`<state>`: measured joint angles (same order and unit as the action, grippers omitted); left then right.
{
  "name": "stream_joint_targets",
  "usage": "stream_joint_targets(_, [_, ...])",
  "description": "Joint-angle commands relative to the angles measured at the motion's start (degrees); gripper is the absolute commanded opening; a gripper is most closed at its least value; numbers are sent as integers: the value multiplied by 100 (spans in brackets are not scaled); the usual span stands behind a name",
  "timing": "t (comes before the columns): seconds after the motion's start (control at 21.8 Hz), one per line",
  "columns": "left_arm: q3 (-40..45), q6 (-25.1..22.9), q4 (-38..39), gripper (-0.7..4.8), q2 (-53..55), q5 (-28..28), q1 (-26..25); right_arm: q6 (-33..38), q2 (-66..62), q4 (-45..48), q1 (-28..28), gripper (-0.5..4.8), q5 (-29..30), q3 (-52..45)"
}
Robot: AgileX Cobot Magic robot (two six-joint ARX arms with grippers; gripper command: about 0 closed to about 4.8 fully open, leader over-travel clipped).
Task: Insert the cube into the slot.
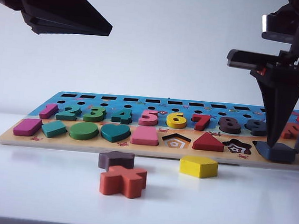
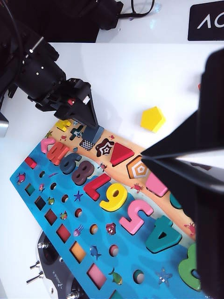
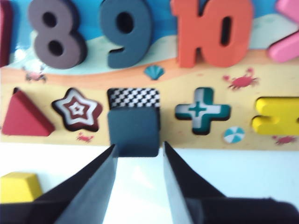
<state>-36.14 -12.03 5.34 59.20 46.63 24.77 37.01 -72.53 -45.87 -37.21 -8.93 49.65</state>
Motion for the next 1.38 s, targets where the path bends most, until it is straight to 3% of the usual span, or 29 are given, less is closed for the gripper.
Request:
stream_joint_targets(0.05, [-26, 0, -83, 10, 0, 46, 4, -11, 92, 20, -13, 151, 63, 11])
stream_joint_targets(0.18, [-26, 0, -83, 10, 0, 46, 4, -114, 199, -55, -13, 83, 199, 9])
stream_joint_targets(0.28, [-26, 0, -83, 10, 0, 46, 4, -232, 221, -219, -13, 5, 518, 7])
stream_joint_targets(0.32, [-26, 0, -83, 10, 0, 46, 4, -245, 216, -271, -13, -5, 535, 4])
stream_joint_targets(1.38, [-26, 0, -83, 10, -2, 46, 4, -278, -181, 96, 50, -7, 538, -9])
